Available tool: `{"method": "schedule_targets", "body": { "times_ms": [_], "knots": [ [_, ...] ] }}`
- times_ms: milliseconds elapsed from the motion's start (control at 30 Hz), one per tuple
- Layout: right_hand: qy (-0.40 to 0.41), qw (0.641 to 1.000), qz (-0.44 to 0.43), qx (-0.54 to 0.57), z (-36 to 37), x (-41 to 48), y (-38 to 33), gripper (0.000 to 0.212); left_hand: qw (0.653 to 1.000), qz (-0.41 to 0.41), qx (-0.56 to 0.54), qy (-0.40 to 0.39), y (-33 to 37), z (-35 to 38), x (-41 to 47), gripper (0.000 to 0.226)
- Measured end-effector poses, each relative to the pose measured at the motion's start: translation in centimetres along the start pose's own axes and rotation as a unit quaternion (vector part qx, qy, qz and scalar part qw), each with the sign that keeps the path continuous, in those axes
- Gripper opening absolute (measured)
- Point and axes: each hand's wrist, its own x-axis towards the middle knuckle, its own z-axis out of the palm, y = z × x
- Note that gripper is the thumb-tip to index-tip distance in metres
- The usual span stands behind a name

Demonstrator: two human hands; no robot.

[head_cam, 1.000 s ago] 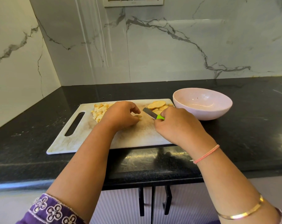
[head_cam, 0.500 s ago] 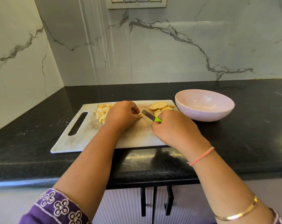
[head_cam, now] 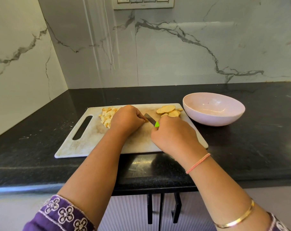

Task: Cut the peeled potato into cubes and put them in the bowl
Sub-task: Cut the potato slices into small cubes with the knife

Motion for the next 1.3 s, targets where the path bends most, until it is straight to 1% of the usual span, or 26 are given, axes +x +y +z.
{"method": "schedule_targets", "body": {
  "times_ms": [167,300,433,767,1033,1200,1267,1300],
  "knots": [
    [-0.007,1.0,0.008,0.005,0.2,0.0,-1.0,0.007,1.0,-0.017,-0.008,0.007,-0.3,0.2,0.0,0.012],
    [-0.012,1.0,0.004,-0.021,0.6,-0.2,-1.3,0.019,0.999,-0.029,-0.01,0.014,-0.2,0.3,0.1,0.012],
    [-0.018,0.999,0.001,-0.034,0.6,-0.4,-1.6,0.02,0.998,-0.04,-0.014,0.038,-0.5,0.4,0.2,0.011],
    [-0.022,0.995,-0.037,-0.093,0.3,-0.9,-1.6,0.021,0.998,-0.054,-0.023,0.037,-0.1,0.6,-0.1,0.013],
    [-0.033,0.995,-0.043,-0.085,0.2,-1.2,-2.0,0.02,0.997,-0.056,-0.014,0.044,0.1,0.6,-0.3,0.01],
    [-0.026,0.995,-0.062,-0.068,-0.1,-2.0,-2.0,0.014,0.996,-0.055,0.003,0.063,-0.2,0.5,0.0,0.011],
    [-0.027,0.997,-0.05,-0.059,-0.3,-1.9,-1.4,0.012,0.996,-0.048,0.014,0.07,-0.2,0.5,-0.2,0.014],
    [-0.028,0.998,-0.038,-0.051,-0.4,-1.8,-0.9,0.017,0.996,-0.043,0.024,0.076,-0.1,0.5,-0.3,0.016]
  ]
}}
